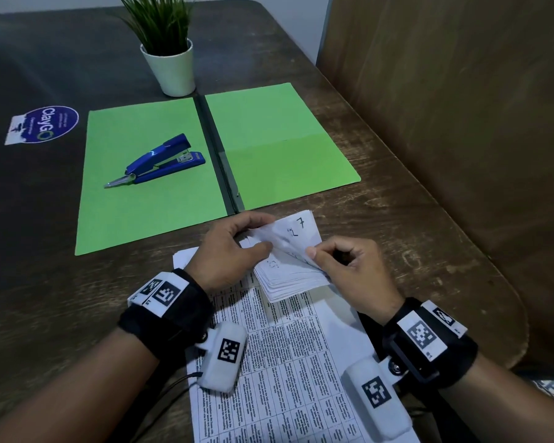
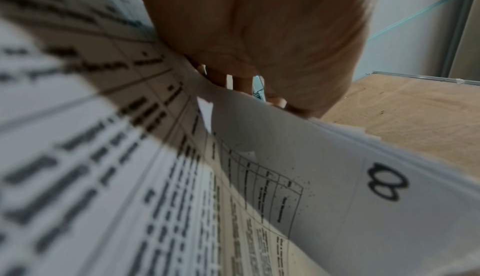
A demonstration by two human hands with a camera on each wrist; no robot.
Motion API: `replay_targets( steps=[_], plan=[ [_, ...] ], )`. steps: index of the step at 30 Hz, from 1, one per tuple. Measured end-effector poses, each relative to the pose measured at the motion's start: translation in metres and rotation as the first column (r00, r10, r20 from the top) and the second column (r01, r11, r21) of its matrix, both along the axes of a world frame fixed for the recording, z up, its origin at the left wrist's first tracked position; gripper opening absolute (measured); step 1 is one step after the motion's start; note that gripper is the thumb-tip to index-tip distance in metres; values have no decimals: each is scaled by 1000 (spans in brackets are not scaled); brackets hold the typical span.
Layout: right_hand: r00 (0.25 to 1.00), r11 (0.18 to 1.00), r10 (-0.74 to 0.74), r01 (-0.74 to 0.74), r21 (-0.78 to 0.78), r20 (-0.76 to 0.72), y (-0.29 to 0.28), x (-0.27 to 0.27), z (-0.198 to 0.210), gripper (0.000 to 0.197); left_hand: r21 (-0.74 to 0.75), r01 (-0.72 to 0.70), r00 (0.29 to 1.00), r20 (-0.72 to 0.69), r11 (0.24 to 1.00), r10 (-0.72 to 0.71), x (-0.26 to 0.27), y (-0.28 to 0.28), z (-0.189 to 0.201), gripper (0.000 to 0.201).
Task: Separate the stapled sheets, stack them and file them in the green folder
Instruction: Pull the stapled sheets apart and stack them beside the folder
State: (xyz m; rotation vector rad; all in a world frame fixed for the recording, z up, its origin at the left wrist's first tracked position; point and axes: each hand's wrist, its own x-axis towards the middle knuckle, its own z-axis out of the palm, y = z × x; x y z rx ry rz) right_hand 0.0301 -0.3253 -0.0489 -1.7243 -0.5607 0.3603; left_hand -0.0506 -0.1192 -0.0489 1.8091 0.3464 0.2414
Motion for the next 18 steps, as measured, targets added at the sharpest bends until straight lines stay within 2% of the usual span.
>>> replay_targets(
  steps=[2, 3, 6, 11, 18],
  plan=[
    [999, 999, -2, 5, 51, -54, 0, -4, 6, 44, -9, -4, 1000, -8, 1000, 4, 0, 1, -1, 36],
    [996, 998, -17, 22, 63, -82, 1, -4, 7, 40, 7, -1, 1000, -11, 1000, 1, 0, 1, -1, 34],
    [982, 991, -116, 124, 49, -149, 5, -1, 4, 11, 68, 17, 1000, -21, 998, -16, 1, 2, -1, 34],
    [974, 983, -181, 181, -17, -133, 6, 2, -2, 19, 59, 7, 999, -36, 998, -4, 0, -1, 3, 16],
    [980, 983, -184, 181, -37, -76, 5, 5, -9, 16, 14, 5, 1000, -23, 1000, -5, 0, -3, 5, 16]
  ],
)
